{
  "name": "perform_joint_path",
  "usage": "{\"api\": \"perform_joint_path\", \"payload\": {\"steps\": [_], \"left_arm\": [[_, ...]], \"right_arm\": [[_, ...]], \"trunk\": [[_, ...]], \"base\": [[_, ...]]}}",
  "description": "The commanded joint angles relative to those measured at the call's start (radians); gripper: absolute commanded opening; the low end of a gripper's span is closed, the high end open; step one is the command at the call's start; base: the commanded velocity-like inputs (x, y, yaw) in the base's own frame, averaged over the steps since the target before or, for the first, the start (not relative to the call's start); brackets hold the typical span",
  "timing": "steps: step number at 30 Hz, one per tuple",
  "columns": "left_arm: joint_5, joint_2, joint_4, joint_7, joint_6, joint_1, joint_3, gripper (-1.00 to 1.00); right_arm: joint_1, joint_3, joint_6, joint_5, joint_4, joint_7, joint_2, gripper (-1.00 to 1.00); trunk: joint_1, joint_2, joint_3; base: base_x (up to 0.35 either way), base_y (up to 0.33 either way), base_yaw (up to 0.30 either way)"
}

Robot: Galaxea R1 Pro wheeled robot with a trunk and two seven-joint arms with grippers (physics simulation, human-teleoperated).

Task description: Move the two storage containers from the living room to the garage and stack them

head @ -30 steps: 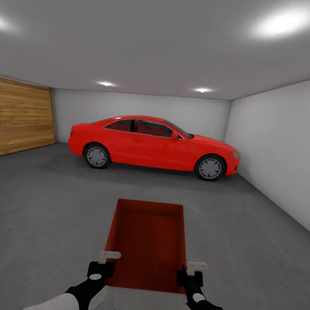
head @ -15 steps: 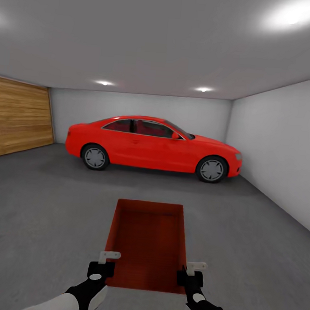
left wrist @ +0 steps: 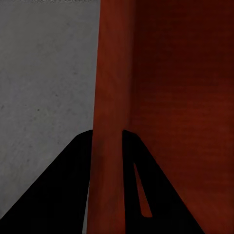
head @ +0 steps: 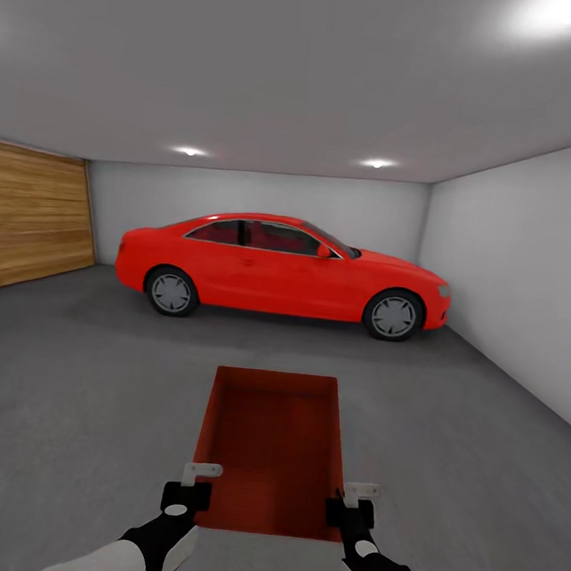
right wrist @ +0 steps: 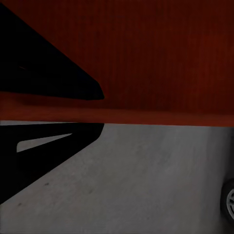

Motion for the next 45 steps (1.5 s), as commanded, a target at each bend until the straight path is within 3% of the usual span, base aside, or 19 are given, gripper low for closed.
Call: {"api": "perform_joint_path", "payload": {"steps": [1,37,45], "left_arm": [[-0.004,0.000,-0.001,0.024,-0.006,-0.002,0.056,-1.00],[-0.004,0.000,-0.001,0.024,-0.005,-0.002,0.056,-1.00],[-0.004,0.000,-0.001,0.024,-0.005,-0.002,0.056,-1.00]], "right_arm": [[0.000,-0.017,0.001,0.004,0.000,0.000,0.003,-1.00],[-0.001,-0.017,0.001,0.004,0.000,0.000,0.005,-1.00],[0.000,-0.017,0.001,0.004,0.000,-0.005,0.006,-1.00]], "trunk": [[0.001,-0.001,-0.002],[0.001,-0.001,-0.002],[0.001,-0.001,-0.002]], "base": [[0.322,0.000,0.000],[0.322,0.000,0.000],[0.322,0.000,-0.181]]}}
